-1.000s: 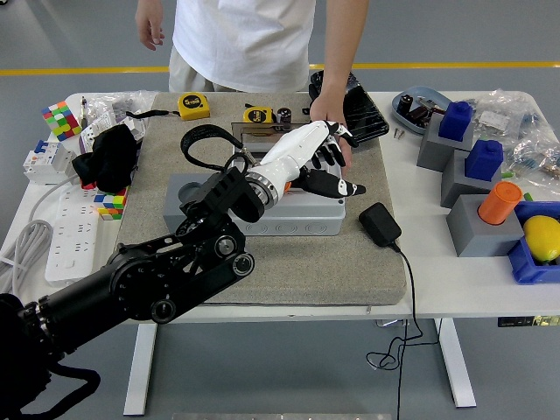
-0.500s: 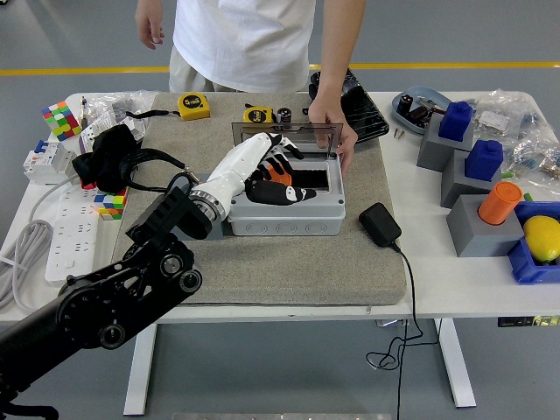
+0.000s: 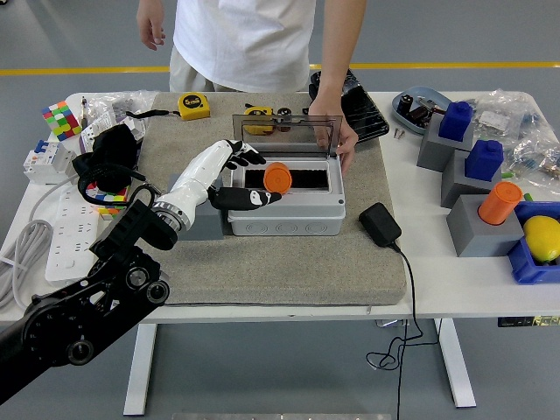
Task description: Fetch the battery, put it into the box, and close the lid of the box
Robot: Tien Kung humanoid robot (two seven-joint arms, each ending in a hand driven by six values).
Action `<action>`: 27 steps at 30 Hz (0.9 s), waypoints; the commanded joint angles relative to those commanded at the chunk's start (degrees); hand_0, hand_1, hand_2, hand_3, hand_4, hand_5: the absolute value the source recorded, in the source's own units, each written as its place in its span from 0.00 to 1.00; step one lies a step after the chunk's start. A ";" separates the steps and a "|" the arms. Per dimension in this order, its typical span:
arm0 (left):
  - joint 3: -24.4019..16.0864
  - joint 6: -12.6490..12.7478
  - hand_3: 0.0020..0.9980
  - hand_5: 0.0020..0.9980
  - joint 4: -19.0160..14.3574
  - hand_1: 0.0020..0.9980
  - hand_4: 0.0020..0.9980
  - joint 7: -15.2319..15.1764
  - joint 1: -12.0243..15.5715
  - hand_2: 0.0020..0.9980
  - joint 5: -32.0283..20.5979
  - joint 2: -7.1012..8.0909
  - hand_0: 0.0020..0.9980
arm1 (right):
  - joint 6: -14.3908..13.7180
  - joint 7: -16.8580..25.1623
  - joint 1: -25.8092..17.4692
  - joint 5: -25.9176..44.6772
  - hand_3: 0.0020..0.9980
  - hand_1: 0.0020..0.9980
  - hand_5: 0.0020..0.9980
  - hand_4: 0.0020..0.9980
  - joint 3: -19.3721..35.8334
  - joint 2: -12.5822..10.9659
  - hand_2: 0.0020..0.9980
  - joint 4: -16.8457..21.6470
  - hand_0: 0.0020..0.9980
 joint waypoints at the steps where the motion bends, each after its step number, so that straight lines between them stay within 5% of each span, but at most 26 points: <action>1: 0.23 -0.04 0.62 0.31 -0.04 0.74 1.00 0.05 -0.02 0.72 -0.07 -0.01 0.69 | -0.01 0.01 0.00 -0.02 0.61 0.63 0.55 1.00 0.02 -0.01 0.68 0.01 0.50; 13: 3.19 -0.31 0.62 0.31 -0.01 0.73 1.00 0.18 -1.57 0.71 -1.41 -0.98 0.68 | 0.04 0.09 -0.13 -0.17 0.61 0.63 0.55 1.00 0.50 0.09 0.68 0.08 0.50; 27: 6.33 0.25 0.62 0.32 2.54 0.72 1.00 -2.02 -6.01 0.70 -6.99 -6.11 0.67 | 0.02 0.17 -0.04 -0.02 0.62 0.63 0.55 1.00 0.25 0.15 0.68 0.14 0.50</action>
